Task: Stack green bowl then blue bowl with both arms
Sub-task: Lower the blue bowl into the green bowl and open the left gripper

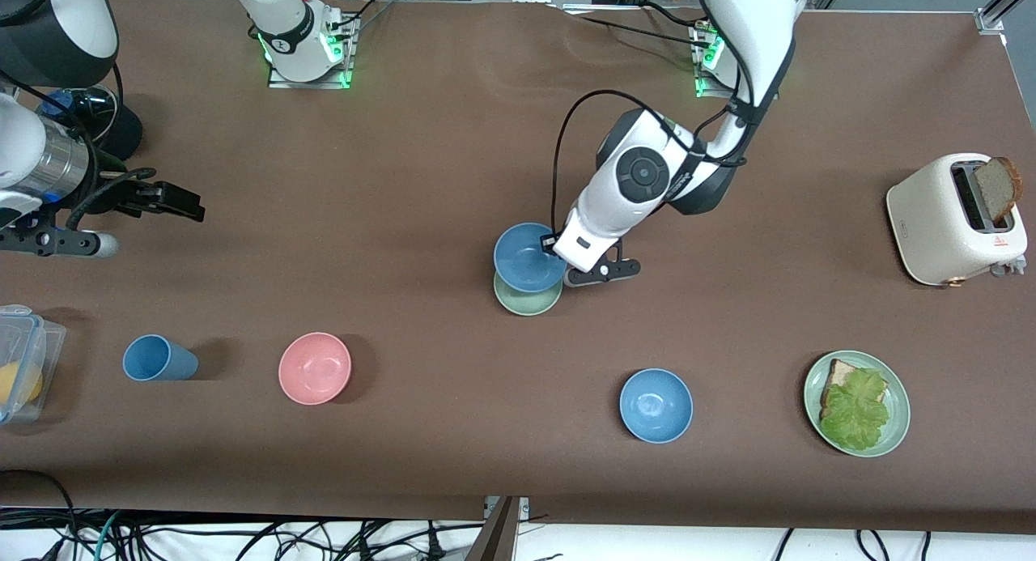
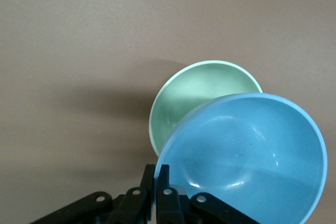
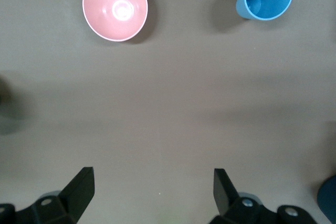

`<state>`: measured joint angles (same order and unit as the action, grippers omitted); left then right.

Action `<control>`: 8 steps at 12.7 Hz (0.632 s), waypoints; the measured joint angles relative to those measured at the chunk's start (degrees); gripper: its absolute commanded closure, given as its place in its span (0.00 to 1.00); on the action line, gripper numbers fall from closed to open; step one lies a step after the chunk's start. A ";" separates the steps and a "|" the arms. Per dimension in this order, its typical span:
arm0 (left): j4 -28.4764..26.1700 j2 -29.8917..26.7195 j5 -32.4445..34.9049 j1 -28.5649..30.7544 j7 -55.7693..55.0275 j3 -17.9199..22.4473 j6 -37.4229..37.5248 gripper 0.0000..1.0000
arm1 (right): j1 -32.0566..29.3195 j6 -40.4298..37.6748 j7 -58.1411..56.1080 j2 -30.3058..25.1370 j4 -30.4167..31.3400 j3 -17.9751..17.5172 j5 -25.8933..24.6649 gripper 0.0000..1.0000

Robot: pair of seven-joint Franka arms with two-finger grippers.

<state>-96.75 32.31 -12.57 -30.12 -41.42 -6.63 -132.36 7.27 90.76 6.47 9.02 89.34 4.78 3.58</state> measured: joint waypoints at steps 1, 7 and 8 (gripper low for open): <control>0.76 1.07 0.06 -0.71 -0.33 0.62 0.00 1.00 | 0.00 -0.43 0.00 -0.02 -0.11 0.00 0.00 0.00; 2.67 3.46 0.08 -2.13 -0.91 2.31 0.00 0.70 | 0.03 -1.09 -2.28 -0.08 -0.35 -0.17 0.08 0.00; 2.80 3.48 0.08 -2.15 -0.97 2.41 0.00 0.53 | 0.05 -1.70 -2.30 -0.10 -0.35 -0.24 0.09 0.00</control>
<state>-93.94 35.79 -12.48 -32.27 -42.40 -4.22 -132.36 7.32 89.06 4.17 8.93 88.99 4.54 3.67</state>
